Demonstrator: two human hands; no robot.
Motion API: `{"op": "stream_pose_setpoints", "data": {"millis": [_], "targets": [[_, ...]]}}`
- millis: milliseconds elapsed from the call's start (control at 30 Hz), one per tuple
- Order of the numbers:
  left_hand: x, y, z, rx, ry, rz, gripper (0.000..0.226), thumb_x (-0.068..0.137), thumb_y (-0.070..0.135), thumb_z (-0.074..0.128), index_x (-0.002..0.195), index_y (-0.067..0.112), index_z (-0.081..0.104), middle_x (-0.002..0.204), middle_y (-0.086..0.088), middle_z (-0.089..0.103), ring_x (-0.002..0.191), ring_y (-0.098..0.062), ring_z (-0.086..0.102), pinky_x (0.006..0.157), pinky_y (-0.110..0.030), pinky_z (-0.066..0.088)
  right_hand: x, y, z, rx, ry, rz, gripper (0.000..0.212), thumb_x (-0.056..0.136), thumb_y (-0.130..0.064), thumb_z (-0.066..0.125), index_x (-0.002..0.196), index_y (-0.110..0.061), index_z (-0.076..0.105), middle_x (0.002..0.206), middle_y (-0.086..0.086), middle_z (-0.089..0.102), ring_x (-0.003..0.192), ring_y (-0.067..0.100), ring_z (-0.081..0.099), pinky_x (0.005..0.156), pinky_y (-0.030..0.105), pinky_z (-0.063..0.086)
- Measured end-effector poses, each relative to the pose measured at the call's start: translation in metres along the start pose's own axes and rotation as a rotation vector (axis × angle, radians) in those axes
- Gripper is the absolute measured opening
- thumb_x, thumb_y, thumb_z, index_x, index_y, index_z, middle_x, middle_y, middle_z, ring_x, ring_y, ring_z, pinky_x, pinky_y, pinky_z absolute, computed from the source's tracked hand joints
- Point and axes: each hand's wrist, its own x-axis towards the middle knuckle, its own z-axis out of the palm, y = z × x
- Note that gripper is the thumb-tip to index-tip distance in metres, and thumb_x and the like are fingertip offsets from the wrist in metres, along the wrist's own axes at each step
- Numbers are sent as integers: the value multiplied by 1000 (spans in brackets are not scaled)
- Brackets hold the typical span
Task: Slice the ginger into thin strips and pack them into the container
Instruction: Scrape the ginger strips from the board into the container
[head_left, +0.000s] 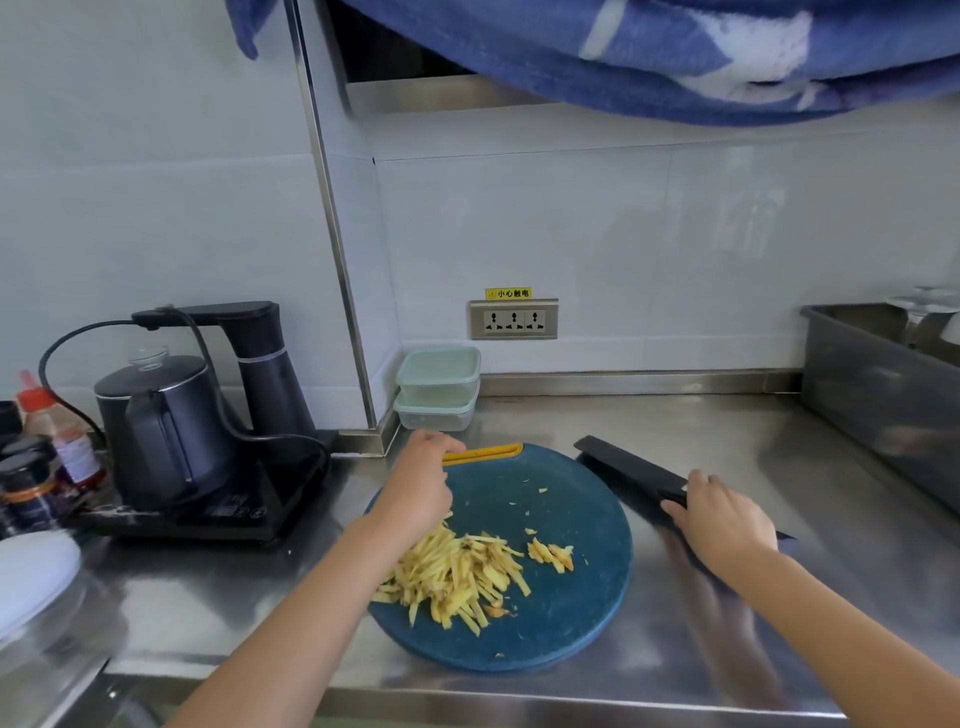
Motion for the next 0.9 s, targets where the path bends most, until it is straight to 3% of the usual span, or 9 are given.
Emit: {"op": "stream_pose_setpoints", "data": {"millis": [100,300,467,633,900], "targets": [[13,-9,0,14,-3,6,61,82,-14,52,132,20,52,137,4,37,122,-16,46,101,-24,40,14,-1,12,13,-4,11,37,98,-48,40,111,-13,47,109,3,58,102,20,58,67,27,41],[58,-11,-7,98,90,28,40,91,12,58,129,20,54,135,-1,45,121,-18,47,101,-28,36,38,-8,29,-2,56,34,38,98,-50,38,114,-16,46,111,2,56,105,20,56,70,28,45],[107,-14,-10,166,118,-5,45,91,-5,45,132,14,51,135,-8,45,123,-23,45,100,-28,35,56,-3,40,-37,117,14,41,98,-53,34,107,-17,50,109,0,57,103,19,53,79,27,44],[143,-20,-5,257,68,-4,55,87,-7,50,137,15,46,136,-9,45,123,-26,45,99,-32,39,67,3,43,5,164,42,37,98,-49,37,103,-15,51,106,3,58,99,22,53,76,29,43],[156,-25,2,384,164,-22,23,92,10,48,108,20,61,109,-4,60,100,-25,54,85,-34,33,68,2,42,-133,168,74,36,98,-52,33,111,-23,49,111,-2,57,103,19,51,83,29,40]]}}
